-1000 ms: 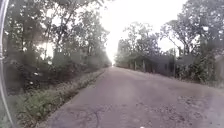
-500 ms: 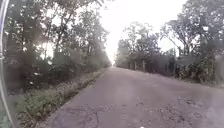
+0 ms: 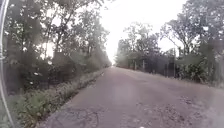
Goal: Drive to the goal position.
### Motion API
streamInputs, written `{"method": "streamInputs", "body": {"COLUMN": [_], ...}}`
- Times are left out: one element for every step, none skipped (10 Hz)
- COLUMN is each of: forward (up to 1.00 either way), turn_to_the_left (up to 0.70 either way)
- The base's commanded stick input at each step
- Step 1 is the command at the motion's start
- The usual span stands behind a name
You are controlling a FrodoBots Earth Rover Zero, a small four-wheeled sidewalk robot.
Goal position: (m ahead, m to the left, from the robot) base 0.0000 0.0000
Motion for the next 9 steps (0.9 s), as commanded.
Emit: {"method": "streamInputs", "body": {"forward": [0.10, 0.10, 0.10, 0.10, 0.10, 0.10, 0.10, 0.10, 0.10], "turn_to_the_left": [0.01, 0.01, 0.01, 0.01, 0.01, 0.01, 0.01, 0.01, 0.01]}}
